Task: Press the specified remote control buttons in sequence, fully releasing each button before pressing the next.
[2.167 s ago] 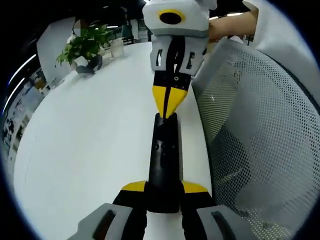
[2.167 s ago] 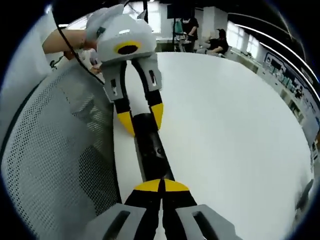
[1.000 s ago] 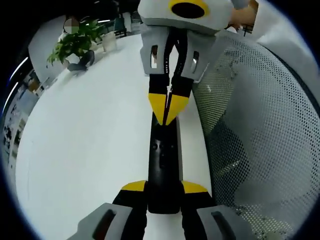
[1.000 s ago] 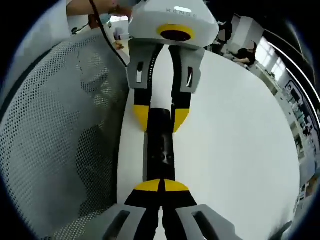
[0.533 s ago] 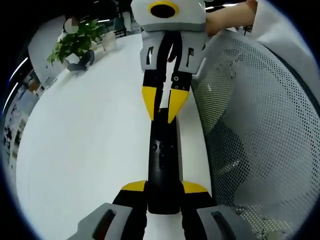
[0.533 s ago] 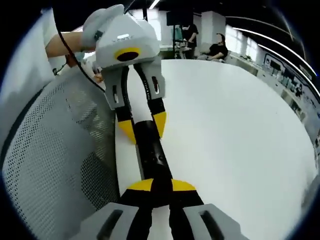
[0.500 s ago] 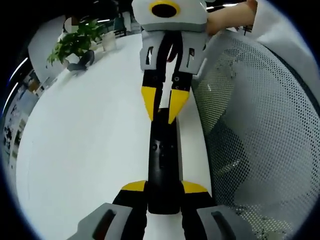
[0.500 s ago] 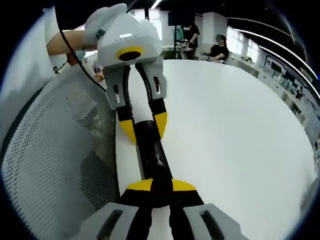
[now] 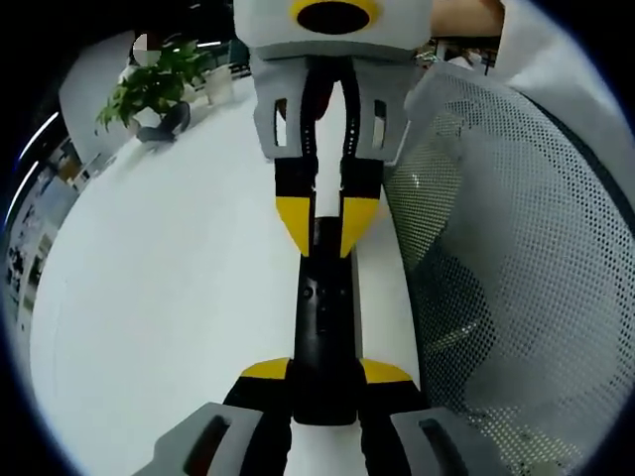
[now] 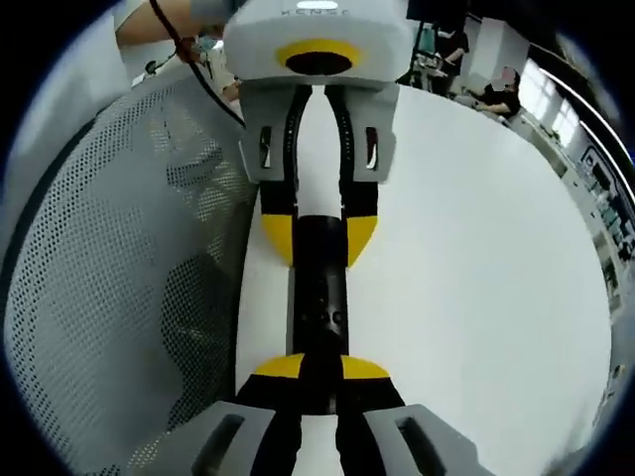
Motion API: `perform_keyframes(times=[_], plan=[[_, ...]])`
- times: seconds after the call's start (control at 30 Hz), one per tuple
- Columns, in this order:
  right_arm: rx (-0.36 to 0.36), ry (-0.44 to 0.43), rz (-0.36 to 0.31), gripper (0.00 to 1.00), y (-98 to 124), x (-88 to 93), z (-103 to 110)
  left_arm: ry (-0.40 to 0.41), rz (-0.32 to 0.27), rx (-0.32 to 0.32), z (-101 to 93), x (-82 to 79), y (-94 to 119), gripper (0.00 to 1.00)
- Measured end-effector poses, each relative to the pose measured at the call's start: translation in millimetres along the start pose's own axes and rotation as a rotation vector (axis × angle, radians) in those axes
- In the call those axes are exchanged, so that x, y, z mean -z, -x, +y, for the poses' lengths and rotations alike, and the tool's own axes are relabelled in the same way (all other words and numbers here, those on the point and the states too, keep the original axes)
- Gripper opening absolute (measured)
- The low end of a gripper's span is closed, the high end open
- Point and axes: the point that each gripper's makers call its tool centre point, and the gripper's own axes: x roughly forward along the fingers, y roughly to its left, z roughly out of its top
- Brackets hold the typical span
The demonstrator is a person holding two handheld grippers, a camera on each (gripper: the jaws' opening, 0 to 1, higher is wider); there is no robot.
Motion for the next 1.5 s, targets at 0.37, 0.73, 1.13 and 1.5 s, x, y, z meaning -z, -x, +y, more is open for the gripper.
perform_keyframes(times=[0.37, 0.73, 1.13, 1.5], plan=[[0.092, -0.109, -0.323, 0.09, 5, -1.6, 0, 0.011, -0.027, -0.001, -0.1, -0.1, 1, 0.22], [-0.009, -0.052, -0.05, 0.08, 0, -6.4, -1, 0.015, -0.031, -0.003, 0.2, -0.2, 1, 0.22], [0.058, -0.097, -0.216, 0.08, 1, -6.6, -1, 0.018, -0.03, -0.006, 0.4, -0.5, 0, 0.22], [-0.04, -0.11, -0.099, 0.07, -3, -11.7, -2, 0.03, -0.04, -0.013, 0.7, -0.7, 0, 0.22]])
